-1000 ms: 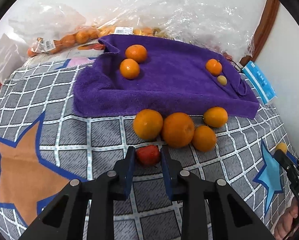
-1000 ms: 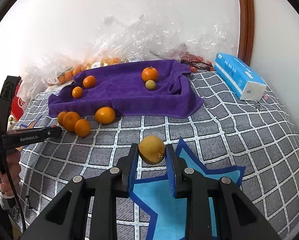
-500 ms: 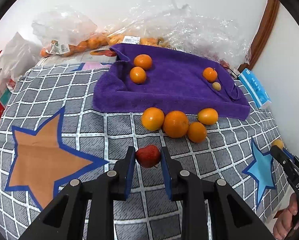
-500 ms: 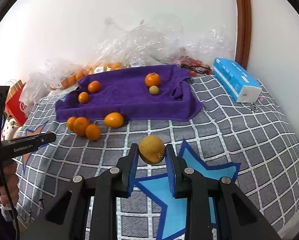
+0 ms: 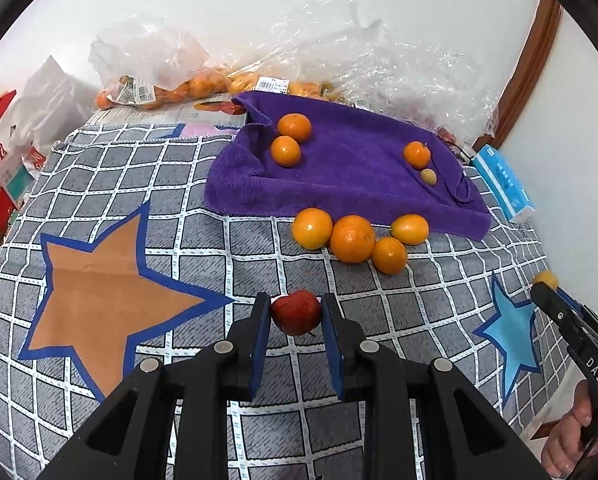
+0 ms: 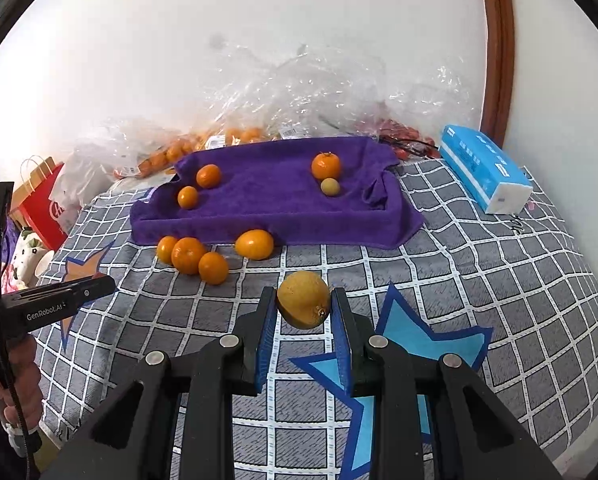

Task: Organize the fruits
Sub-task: 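Carry the pear in the right gripper and red fruit in the left over the towel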

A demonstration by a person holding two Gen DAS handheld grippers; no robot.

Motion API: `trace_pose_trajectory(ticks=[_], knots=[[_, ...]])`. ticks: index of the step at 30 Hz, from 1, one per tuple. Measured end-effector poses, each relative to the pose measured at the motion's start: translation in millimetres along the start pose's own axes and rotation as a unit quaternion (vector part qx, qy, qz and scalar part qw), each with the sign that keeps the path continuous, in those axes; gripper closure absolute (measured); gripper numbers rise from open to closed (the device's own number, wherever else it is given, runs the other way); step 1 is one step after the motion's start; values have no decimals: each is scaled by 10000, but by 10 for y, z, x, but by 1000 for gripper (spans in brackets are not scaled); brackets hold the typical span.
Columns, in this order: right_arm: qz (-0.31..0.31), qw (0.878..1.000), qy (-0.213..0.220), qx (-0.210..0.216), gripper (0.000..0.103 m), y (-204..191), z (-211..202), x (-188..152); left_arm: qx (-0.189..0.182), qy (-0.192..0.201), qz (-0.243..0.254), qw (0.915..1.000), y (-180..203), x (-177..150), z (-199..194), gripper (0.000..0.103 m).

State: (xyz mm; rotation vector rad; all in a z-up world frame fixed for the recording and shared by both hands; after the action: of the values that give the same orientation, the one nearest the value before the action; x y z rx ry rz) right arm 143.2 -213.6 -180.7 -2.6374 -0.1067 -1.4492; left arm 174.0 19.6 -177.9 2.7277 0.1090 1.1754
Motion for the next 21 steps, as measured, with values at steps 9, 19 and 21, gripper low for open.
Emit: trace_pose_trajectory(ticks=[9,19,21], knots=[[9,10000,87,-34,76,-15,-127,95,-56,159,10,9999,50,119,-162,79],[-18,9997,215,-71,76,-21,-249,243,-117,308,115,9994,140,258,-343,79],[21,9997,225,-73,76,-11,-261,272,-126,317,180,9993,170,278,-374,79]])
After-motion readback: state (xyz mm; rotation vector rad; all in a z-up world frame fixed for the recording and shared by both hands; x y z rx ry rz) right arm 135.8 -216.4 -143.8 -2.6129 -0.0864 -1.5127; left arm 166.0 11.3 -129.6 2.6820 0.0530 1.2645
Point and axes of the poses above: each gripper's, at about its wrist camera, not at the fingertips, and z roughly the way its jaws point, y to its right, x to its top, the point moved 10 cm from there along z, roughly the way its jaws point, and after that the axes turned 10 degrees about y, right-handed, at the moved point
